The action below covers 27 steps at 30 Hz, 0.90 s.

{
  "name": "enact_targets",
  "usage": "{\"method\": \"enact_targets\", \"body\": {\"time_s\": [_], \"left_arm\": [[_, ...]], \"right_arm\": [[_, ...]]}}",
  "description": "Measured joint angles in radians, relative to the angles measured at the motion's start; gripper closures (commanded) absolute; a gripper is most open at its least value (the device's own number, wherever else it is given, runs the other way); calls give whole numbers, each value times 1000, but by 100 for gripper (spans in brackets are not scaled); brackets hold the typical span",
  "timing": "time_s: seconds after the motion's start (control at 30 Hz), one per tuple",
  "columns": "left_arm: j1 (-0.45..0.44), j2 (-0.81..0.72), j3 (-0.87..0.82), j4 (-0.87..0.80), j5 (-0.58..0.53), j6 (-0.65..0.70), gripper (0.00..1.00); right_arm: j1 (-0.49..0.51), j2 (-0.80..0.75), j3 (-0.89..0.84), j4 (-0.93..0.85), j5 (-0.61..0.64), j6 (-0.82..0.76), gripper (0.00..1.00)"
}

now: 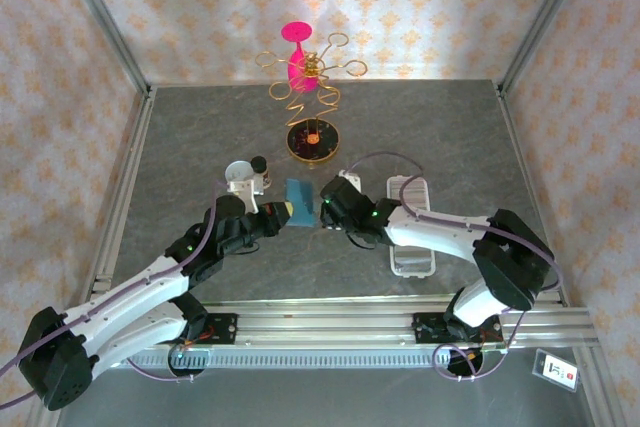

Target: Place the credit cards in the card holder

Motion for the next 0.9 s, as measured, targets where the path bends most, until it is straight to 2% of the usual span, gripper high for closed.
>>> {"method": "enact_targets", "body": {"time_s": [0.23, 0.4, 0.53, 0.6, 0.73, 0.9], "left_arm": [[0, -1, -23, 2, 0, -9, 100], [0, -1, -66, 28, 14, -40, 100], [0, 0, -98, 64, 37, -72, 100], [0, 3, -108, 85, 48, -85, 100], [0, 21, -109, 130, 74, -106, 100], [-3, 34, -111, 162, 95, -124, 100]], "right_arm": [[-13, -90, -84, 20, 22, 26, 54], [-38, -220, -169, 119, -54, 16, 46], [-43, -264, -220, 212, -133, 15, 41], [-43, -268, -235, 237, -159, 14, 43], [-44, -263, -236, 246, -166, 14, 55], [-51, -211, -236, 265, -175, 22, 62]]}}
